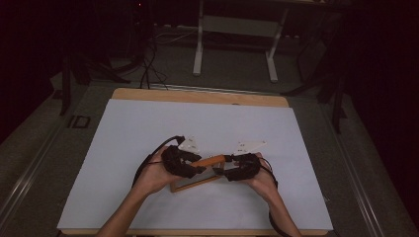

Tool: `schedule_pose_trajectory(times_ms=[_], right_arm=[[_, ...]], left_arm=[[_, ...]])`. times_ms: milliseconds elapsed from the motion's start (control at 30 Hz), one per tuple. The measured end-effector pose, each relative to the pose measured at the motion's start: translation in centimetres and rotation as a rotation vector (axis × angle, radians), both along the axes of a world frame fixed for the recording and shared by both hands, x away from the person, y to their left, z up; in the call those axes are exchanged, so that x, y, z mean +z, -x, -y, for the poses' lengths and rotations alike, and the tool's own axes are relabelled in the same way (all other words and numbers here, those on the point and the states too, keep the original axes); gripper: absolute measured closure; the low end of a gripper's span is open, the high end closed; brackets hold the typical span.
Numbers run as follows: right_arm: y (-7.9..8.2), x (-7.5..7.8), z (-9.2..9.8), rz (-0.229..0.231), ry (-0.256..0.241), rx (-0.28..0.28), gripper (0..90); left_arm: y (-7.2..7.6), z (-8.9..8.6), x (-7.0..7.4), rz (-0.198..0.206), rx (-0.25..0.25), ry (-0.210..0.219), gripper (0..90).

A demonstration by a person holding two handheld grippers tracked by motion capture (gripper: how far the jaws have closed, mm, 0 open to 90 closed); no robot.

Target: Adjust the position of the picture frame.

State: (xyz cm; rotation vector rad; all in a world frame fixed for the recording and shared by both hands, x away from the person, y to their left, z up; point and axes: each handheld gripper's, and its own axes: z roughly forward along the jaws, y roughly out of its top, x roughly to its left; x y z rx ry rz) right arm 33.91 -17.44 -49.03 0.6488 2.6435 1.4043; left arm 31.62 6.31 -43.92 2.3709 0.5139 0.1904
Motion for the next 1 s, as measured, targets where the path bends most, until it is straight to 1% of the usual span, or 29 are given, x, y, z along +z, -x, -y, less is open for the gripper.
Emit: schedule_pose_trajectory(times_ms=[33,67,100,167,200,233,267,300,333,433,500,567,667,700,733,767,900,933,967,1000], right_arm=[[0.0,0.0,0.0,-0.001,0.001,-0.002,43.2],[0.0,0.0,0.1,-0.003,0.002,-0.002,43.1],[0.1,0.0,0.1,-0.007,0.002,-0.003,43.2],[0.1,-0.1,0.3,-0.012,0.003,-0.002,43.1],[0.1,-0.2,0.3,-0.012,0.002,-0.004,43.0],[0.1,-0.2,0.4,-0.014,0.004,-0.005,42.9],[0.1,-0.2,0.6,-0.012,0.005,-0.009,42.5],[0.1,-0.3,0.7,-0.014,0.004,-0.012,41.8],[0.1,-0.5,0.9,-0.018,-0.002,-0.018,40.8],[0.2,-0.8,1.3,-0.025,-0.001,-0.035,38.8],[0.3,-1.0,1.5,-0.027,-0.001,-0.049,37.6],[0.3,-1.2,1.7,-0.031,-0.002,-0.058,36.7],[0.3,-1.2,1.7,-0.033,0.003,-0.068,35.6],[0.3,-1.2,1.7,-0.033,0.003,-0.068,35.6],[0.3,-1.2,1.5,-0.034,-0.002,-0.066,34.8],[0.3,-1.2,1.5,-0.034,-0.002,-0.066,34.8],[0.3,-1.3,0.7,-0.036,0.007,-0.052,34.2],[0.3,-1.3,0.4,-0.036,0.006,-0.047,34.2],[0.3,-1.3,0.0,-0.039,0.001,-0.040,34.2],[0.4,-1.4,-1.0,-0.043,0.002,-0.025,34.2]], left_arm=[[0.0,0.4,0.0,-0.002,-0.003,-0.008,60.5],[-0.1,0.8,0.0,-0.004,-0.009,-0.028,61.3],[-0.1,1.2,0.0,0.001,-0.011,-0.052,61.7],[-0.2,1.9,-0.1,-0.004,-0.022,-0.105,61.8],[-0.2,2.2,-0.2,-0.001,-0.020,-0.140,63.2],[-0.2,2.3,-0.3,0.001,-0.026,-0.163,64.3],[-0.1,2.3,-0.3,-0.002,-0.028,-0.159,67.3],[-0.1,2.3,-0.3,0.004,-0.026,-0.164,68.5],[-0.1,2.2,-0.4,0.001,-0.020,-0.151,68.9],[0.0,1.8,-0.3,0.016,-0.022,-0.141,69.2],[0.3,1.3,-0.3,0.030,-0.015,-0.114,69.2],[0.6,0.3,-0.3,0.041,0.001,-0.064,69.3],[1.0,-1.6,-0.3,0.047,0.035,0.027,69.2],[1.0,-1.6,-0.3,0.047,0.035,0.027,69.3],[1.3,-2.6,-0.4,0.044,0.052,0.070,69.3],[1.4,-3.1,-0.4,0.041,0.058,0.084,69.3],[2.2,-5.6,-0.7,0.047,0.102,0.158,69.3],[2.5,-6.4,-0.8,0.052,0.113,0.191,69.3],[2.7,-6.8,-0.9,0.054,0.114,0.207,69.3],[2.9,-7.5,-1.1,0.056,0.122,0.238,69.3]])
